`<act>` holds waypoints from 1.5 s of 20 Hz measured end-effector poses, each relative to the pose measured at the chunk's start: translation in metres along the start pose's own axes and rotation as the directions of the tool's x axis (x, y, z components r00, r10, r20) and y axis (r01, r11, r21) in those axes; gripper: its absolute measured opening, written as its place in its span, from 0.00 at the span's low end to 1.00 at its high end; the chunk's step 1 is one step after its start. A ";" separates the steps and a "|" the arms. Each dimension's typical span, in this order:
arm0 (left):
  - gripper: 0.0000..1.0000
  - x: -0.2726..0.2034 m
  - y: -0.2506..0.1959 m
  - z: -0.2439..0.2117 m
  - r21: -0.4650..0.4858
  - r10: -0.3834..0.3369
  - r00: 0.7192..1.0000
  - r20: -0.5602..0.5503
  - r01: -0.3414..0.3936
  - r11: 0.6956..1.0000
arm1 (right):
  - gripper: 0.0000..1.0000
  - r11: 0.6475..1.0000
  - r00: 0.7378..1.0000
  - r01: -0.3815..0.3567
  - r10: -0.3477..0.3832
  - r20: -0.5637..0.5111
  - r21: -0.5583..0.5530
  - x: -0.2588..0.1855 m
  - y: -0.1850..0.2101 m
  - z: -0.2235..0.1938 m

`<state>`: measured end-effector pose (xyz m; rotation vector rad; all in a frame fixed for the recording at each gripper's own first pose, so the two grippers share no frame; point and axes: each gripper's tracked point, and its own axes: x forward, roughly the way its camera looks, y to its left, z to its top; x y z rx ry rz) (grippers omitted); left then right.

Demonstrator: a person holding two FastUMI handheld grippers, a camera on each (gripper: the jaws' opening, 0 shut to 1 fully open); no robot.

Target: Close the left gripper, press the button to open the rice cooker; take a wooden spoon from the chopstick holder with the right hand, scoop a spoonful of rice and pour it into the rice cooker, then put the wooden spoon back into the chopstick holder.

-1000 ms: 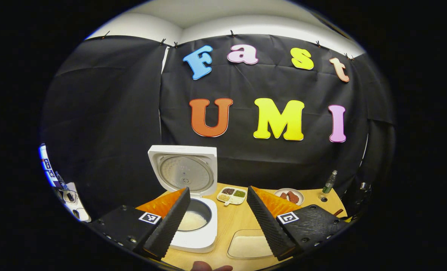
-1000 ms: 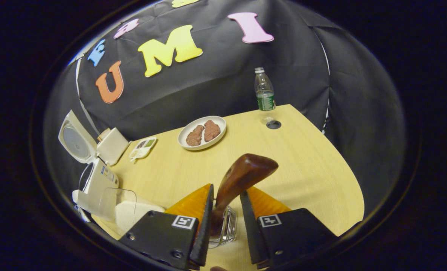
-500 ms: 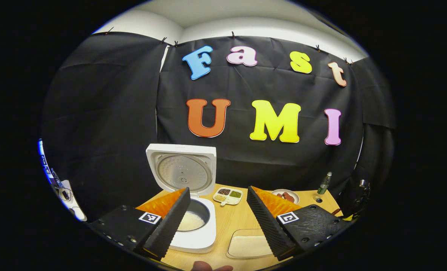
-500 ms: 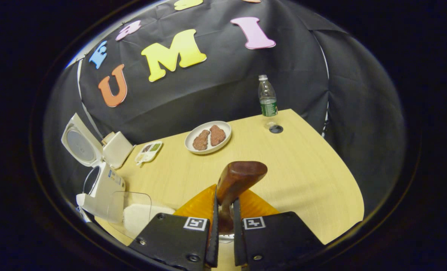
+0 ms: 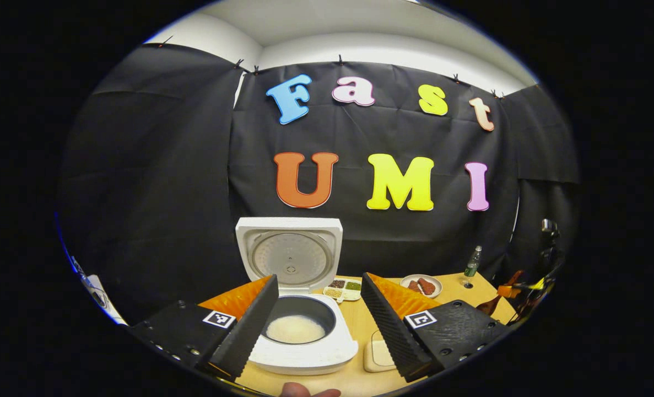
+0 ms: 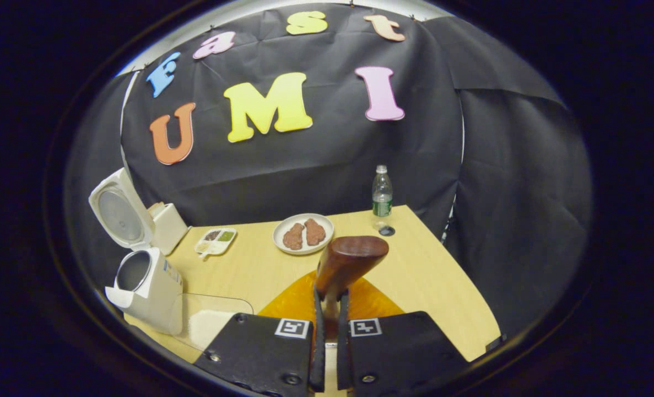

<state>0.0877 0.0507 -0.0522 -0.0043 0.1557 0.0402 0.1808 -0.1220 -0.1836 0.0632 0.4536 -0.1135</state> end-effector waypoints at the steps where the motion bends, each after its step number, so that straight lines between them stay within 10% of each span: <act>1: 0.96 -0.003 0.006 -0.002 0.006 -0.015 1.000 0.006 0.015 1.000 | 0.13 1.000 1.000 0.007 -0.007 0.014 -0.018 -0.009 0.007 0.006; 15: 0.96 -0.048 0.092 0.001 -0.006 0.007 0.999 0.047 -0.006 1.000 | 0.13 0.961 0.993 -0.086 0.105 0.059 -0.263 -0.019 0.170 -0.017; 30: 0.94 -0.065 0.111 -0.027 -0.036 0.137 0.988 -0.071 -0.140 0.989 | 0.13 0.906 0.996 -0.080 0.086 -0.005 -0.415 0.056 0.189 -0.110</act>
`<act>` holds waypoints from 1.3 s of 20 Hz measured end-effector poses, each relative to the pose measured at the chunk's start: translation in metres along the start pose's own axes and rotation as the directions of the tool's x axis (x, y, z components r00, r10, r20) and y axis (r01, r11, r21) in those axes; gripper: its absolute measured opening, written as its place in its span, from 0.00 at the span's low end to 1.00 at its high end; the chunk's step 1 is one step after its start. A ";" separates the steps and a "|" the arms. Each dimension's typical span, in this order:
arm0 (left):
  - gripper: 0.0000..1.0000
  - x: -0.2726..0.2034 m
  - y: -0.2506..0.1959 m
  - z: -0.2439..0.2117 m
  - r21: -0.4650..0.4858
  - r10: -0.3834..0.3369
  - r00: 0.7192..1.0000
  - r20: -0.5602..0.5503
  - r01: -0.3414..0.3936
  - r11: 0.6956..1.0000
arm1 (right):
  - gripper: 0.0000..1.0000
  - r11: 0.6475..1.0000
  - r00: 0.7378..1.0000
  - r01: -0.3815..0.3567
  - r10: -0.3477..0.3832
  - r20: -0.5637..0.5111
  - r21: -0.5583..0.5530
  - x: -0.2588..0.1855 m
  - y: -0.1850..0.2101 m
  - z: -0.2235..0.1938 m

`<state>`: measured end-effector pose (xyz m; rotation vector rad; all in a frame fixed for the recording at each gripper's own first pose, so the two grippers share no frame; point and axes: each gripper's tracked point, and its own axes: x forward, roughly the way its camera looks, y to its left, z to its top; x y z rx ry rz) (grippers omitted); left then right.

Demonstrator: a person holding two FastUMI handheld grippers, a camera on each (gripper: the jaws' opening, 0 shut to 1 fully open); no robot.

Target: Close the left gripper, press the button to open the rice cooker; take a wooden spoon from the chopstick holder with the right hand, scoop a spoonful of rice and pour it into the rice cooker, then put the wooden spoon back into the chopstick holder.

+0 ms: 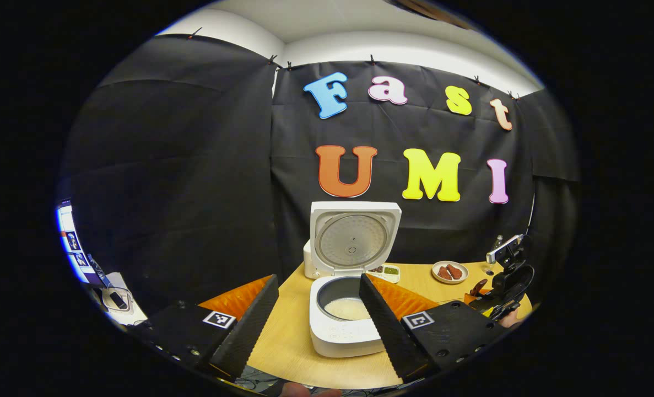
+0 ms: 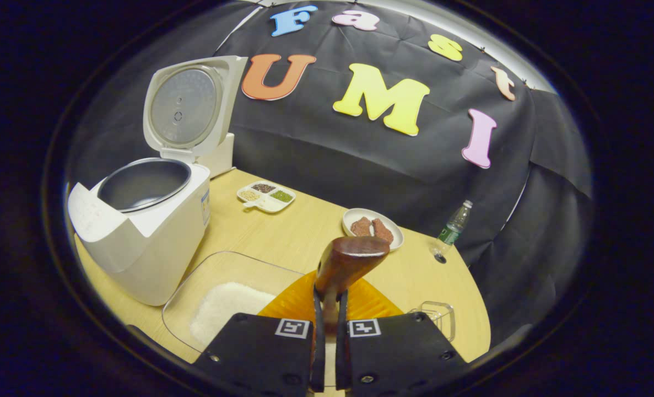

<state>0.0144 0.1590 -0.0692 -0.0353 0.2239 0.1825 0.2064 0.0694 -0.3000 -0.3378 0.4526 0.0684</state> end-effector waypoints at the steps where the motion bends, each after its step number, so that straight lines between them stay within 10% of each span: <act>1: 0.94 -0.001 0.000 0.000 -0.003 0.007 1.000 -0.004 -0.007 1.000 | 0.13 1.000 1.000 -0.014 0.014 -0.001 0.023 0.002 0.004 0.001; 7: 0.94 0.001 -0.002 -0.004 -0.004 0.025 0.999 -0.027 -0.025 1.000 | 0.13 0.974 0.990 -0.131 0.137 -0.024 0.187 0.004 0.037 0.002; 12: 0.94 0.001 -0.006 -0.005 -0.012 0.028 0.999 -0.033 -0.028 1.000 | 0.13 0.887 0.970 -0.198 0.238 -0.046 0.416 0.004 0.049 0.003; 26: 0.94 0.005 -0.015 0.001 -0.014 0.003 0.999 -0.036 -0.003 1.000 | 0.12 0.425 0.926 -0.164 0.376 -0.009 0.890 0.002 0.037 -0.012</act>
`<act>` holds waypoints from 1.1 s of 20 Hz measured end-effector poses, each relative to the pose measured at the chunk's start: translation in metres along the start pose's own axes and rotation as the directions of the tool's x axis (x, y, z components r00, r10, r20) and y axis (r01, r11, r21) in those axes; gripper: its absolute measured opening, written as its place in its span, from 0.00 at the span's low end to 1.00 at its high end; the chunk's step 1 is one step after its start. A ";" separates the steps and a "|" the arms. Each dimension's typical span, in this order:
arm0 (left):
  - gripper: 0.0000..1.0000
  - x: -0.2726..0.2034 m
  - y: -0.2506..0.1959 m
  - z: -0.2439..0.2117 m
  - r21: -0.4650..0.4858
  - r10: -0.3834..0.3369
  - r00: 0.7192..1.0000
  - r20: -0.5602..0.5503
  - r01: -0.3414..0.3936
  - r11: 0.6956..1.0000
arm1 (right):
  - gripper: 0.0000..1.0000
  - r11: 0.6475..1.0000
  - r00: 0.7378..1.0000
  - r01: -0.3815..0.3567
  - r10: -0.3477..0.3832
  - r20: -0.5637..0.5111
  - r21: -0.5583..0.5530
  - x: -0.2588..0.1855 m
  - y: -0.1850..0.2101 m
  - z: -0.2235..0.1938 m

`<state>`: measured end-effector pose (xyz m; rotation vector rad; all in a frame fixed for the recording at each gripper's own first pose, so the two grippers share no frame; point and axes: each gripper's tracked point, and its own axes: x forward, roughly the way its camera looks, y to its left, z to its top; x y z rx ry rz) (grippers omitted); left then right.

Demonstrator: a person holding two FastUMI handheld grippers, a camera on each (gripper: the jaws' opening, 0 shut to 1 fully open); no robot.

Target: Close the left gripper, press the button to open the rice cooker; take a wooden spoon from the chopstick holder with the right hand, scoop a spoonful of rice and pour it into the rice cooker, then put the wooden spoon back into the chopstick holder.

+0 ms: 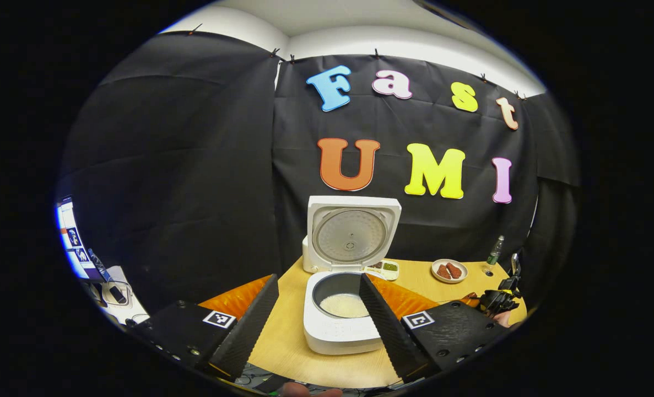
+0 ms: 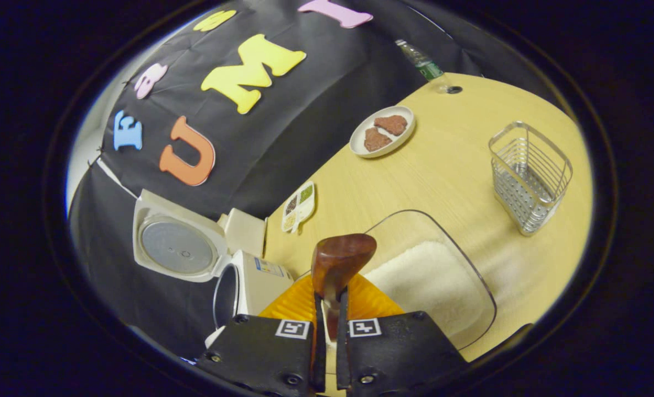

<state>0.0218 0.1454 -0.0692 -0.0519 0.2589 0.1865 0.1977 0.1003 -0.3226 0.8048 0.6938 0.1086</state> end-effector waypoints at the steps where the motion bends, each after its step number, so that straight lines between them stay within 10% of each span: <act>1: 0.95 -0.001 -0.001 0.001 0.002 -0.004 1.000 0.001 0.004 1.000 | 0.12 1.000 1.000 -0.008 0.008 0.006 0.024 -0.002 -0.002 0.002; 22: 0.95 0.001 -0.026 0.016 0.001 -0.091 0.994 0.063 0.091 0.996 | 0.13 0.945 0.952 -0.236 0.177 0.251 0.227 -0.098 0.045 0.106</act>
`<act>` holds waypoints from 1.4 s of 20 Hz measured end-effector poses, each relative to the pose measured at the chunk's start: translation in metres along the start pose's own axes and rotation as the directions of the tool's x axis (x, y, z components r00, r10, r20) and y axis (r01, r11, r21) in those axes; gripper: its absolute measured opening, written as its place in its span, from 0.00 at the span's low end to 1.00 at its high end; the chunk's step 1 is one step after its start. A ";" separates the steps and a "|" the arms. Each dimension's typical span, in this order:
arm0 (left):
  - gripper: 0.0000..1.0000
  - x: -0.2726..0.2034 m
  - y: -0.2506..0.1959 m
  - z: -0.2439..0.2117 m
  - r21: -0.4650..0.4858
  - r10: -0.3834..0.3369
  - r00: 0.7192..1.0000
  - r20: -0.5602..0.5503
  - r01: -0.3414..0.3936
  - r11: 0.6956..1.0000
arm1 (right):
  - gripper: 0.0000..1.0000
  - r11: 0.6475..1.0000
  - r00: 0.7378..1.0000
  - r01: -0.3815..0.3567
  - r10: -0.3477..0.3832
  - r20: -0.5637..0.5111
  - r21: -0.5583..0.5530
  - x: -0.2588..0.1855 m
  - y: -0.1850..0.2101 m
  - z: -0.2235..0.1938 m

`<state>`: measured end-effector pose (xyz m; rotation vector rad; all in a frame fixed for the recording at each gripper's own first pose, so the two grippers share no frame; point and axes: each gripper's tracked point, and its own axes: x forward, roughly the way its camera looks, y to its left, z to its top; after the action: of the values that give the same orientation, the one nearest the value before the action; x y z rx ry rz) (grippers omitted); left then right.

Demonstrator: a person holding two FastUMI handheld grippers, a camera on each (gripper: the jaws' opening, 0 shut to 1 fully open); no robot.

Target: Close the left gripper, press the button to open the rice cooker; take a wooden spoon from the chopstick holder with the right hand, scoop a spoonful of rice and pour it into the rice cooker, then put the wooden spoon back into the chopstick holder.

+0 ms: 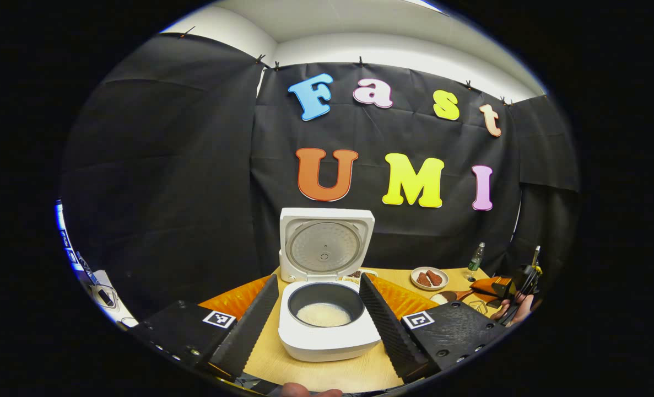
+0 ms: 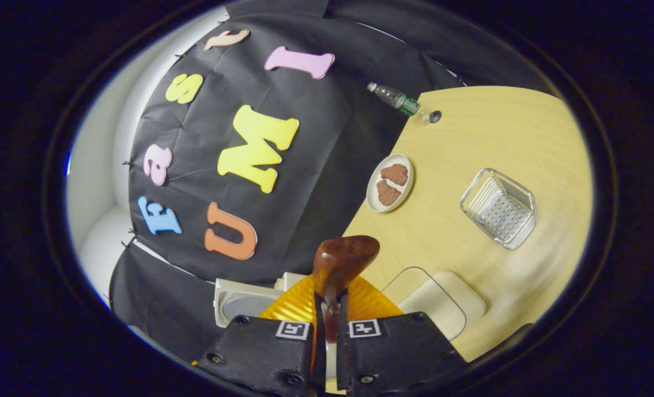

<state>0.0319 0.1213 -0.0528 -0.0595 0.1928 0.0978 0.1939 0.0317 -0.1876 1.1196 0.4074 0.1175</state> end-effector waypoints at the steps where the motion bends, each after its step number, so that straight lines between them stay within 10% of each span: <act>1: 0.94 0.000 0.006 0.000 0.001 0.007 1.000 0.005 -0.007 1.000 | 0.12 1.000 1.000 -0.015 0.015 0.000 0.003 0.001 0.010 -0.001; 12: 0.95 -0.010 0.067 -0.009 0.035 0.040 0.999 0.030 -0.041 0.999 | 0.12 0.989 0.982 -0.149 0.147 -0.117 -0.012 0.057 0.131 -0.077; 20: 0.94 -0.016 0.109 -0.020 0.045 0.077 0.996 0.034 -0.079 0.996 | 0.13 0.983 0.984 -0.103 0.078 -0.162 -0.149 0.122 0.152 -0.137; 28: 0.95 -0.022 0.133 -0.038 0.011 0.127 0.992 0.018 -0.128 0.992 | 0.12 0.874 0.989 -0.062 -0.012 -0.150 -0.481 0.150 0.149 -0.159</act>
<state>-0.0103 0.2485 -0.0921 -0.0341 0.1794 0.2245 0.2892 0.2757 -0.1526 0.6181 0.4650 0.3117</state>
